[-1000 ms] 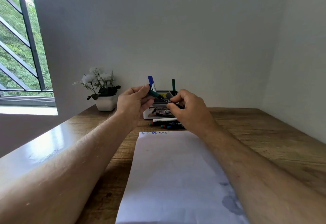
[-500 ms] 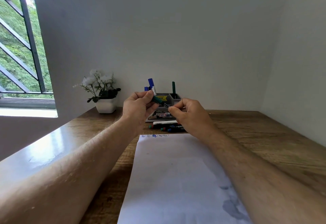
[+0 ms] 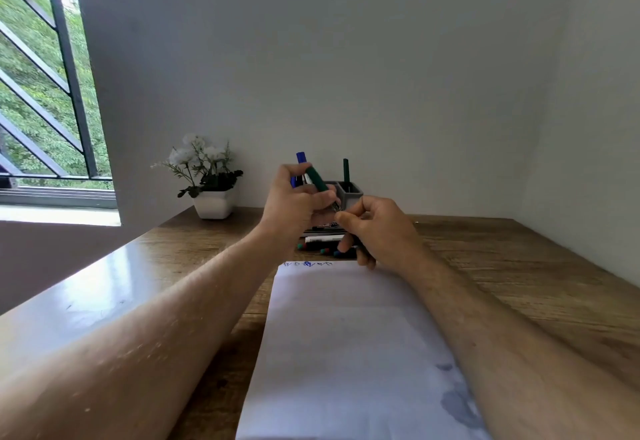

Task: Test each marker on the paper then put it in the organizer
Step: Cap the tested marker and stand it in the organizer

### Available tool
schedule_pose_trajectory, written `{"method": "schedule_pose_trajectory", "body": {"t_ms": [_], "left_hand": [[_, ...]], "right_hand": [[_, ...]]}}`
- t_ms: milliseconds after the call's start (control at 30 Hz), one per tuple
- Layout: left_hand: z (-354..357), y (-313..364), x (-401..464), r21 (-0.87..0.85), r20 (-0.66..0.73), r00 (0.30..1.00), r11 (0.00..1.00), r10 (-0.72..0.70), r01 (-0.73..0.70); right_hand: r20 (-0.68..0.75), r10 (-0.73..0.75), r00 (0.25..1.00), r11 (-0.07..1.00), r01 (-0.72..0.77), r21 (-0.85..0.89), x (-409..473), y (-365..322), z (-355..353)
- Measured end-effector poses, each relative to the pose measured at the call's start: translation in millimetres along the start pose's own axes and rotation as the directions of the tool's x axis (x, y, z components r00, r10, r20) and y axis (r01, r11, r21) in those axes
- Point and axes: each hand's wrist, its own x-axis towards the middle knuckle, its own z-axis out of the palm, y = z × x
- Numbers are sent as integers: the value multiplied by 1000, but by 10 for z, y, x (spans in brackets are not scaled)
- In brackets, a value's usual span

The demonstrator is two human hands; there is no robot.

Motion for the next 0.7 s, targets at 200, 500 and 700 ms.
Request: {"method": "schedule_pose_trajectory", "body": {"t_ms": [200, 500, 700], "left_hand": [[183, 192, 144, 339, 10, 961, 903, 278, -265], [452, 305, 711, 600, 9, 825, 657, 565, -457], [489, 148, 948, 739, 27, 867, 574, 497, -352]], "right_hand": [[-272, -106, 956, 977, 49, -210, 46, 65, 9], [-271, -132, 953, 921, 17, -389, 92, 102, -32], [-291, -128, 948, 917, 1, -399, 149, 148, -11]]}}
